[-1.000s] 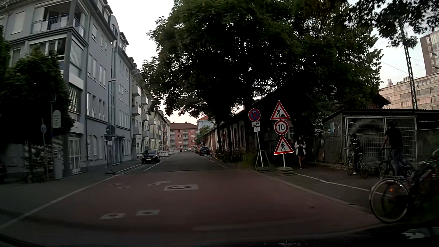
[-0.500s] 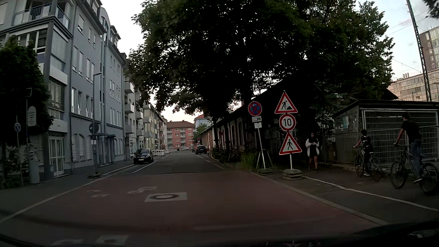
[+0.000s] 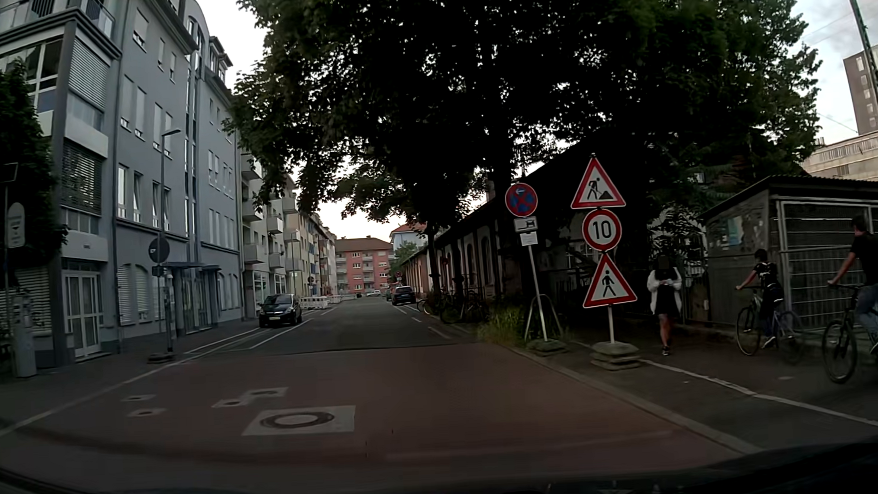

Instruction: Follow the waypoints while adhering to traffic rules and regulations

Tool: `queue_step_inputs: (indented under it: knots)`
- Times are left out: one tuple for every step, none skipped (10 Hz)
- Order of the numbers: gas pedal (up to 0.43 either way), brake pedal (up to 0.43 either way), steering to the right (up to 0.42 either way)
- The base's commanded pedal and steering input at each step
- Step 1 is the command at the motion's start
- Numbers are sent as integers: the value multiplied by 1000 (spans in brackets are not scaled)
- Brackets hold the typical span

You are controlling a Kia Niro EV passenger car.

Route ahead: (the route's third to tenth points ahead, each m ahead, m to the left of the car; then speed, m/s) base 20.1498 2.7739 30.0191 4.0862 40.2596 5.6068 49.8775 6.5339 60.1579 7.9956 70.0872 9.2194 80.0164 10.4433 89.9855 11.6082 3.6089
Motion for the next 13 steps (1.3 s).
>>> queue_step_inputs:
  knots:
    - [0, 67, -28]
    - [0, 0, -40]
    - [0, 0, -52]
    - [0, 0, -65]
    - [0, 0, -74]
    - [0, 0, -80]
    - [0, 0, -84]
    - [0, 0, -87]
    - [0, 0, -87]
    - [0, 0, -87]
    - [0, 0, -88]
    - [0, 0, -88]
    - [0, 0, -87]
